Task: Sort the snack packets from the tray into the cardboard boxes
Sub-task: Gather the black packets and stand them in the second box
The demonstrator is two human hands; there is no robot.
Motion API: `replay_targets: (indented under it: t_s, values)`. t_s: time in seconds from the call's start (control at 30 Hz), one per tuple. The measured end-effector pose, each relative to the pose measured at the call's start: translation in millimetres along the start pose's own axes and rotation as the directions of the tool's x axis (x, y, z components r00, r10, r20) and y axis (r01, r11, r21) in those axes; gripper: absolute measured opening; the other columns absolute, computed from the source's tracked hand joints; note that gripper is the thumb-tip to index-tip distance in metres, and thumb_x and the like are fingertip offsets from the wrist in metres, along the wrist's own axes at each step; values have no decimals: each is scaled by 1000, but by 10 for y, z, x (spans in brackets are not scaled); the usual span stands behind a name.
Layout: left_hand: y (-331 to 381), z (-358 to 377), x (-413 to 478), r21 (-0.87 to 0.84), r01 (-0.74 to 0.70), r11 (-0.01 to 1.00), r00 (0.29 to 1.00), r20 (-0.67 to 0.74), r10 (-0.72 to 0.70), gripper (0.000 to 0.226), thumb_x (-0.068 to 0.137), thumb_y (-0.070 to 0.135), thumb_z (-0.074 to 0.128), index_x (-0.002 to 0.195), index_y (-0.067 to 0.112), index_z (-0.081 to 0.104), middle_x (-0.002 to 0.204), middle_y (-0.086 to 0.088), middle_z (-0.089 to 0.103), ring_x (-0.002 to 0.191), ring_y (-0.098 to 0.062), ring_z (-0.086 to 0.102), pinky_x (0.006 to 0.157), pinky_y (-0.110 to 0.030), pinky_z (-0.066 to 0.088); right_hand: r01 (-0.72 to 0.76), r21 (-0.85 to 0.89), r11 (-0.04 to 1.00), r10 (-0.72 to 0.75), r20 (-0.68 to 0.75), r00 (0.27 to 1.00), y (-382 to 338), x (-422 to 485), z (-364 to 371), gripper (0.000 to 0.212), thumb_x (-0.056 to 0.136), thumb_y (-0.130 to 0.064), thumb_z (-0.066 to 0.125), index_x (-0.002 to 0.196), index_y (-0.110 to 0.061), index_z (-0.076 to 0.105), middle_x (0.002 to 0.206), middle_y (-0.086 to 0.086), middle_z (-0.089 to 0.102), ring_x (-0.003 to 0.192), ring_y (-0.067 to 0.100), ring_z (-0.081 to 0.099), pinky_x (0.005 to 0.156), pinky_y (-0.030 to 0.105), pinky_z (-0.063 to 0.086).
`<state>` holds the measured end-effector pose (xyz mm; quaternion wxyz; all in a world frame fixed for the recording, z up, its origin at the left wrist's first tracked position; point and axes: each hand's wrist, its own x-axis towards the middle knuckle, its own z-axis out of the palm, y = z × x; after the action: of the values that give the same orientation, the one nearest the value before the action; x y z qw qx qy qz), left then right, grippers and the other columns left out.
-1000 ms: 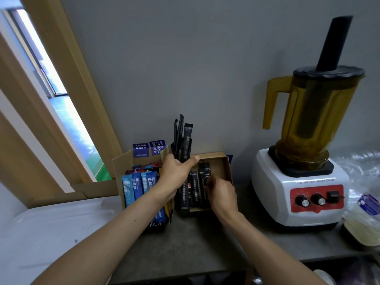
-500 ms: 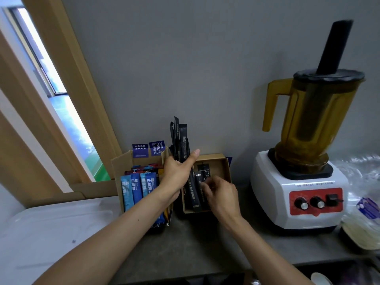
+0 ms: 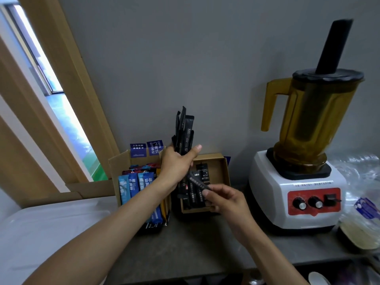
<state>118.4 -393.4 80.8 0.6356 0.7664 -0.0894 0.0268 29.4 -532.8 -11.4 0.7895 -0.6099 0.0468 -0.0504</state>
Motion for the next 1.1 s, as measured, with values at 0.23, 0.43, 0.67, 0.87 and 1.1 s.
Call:
replay_targets:
  t_s: [0.23,0.43,0.67,0.87,1.1]
  values:
    - [-140,-40,-161,148,-17,989,974,225,-16,37,82,37,83,102,12,66,87,0,73,79,-12,72,71,-25,59,20,473,881,8,-56,998,-233,90,-98,16,81,-12,75,94,-17,68,106,7,78,97,16,75,77,28,58]
    - [-184,-89,-190,-49,-53,997,998,23,55,18,90,26,77,102,13,73,77,7,68,71,-4,68,68,-21,54,61,124,990,-43,-143,989,-198,177,-106,15,86,-4,76,85,-17,70,91,8,73,79,17,71,66,30,56]
    - [-261,-115,-172,191,29,981,984,169,-62,19,86,25,80,101,15,73,94,3,72,93,-12,69,77,-27,52,79,252,965,-56,-99,994,-194,206,-44,15,79,-19,82,88,-15,71,94,7,75,89,19,73,75,31,59]
    - [-141,-69,-169,-49,50,998,992,119,-43,25,85,22,82,105,10,74,82,2,74,72,-6,72,64,-19,55,73,37,997,-70,-87,994,-109,269,-12,19,89,-29,78,106,-22,78,112,7,78,110,30,72,96,47,55]
    - [-112,-30,-78,18,43,999,993,106,-45,30,83,24,84,108,12,70,101,-5,78,91,-16,77,83,-38,62,142,-61,988,-145,-55,988,-71,217,-18,12,91,-16,76,103,-18,80,100,2,80,84,5,72,74,24,54]
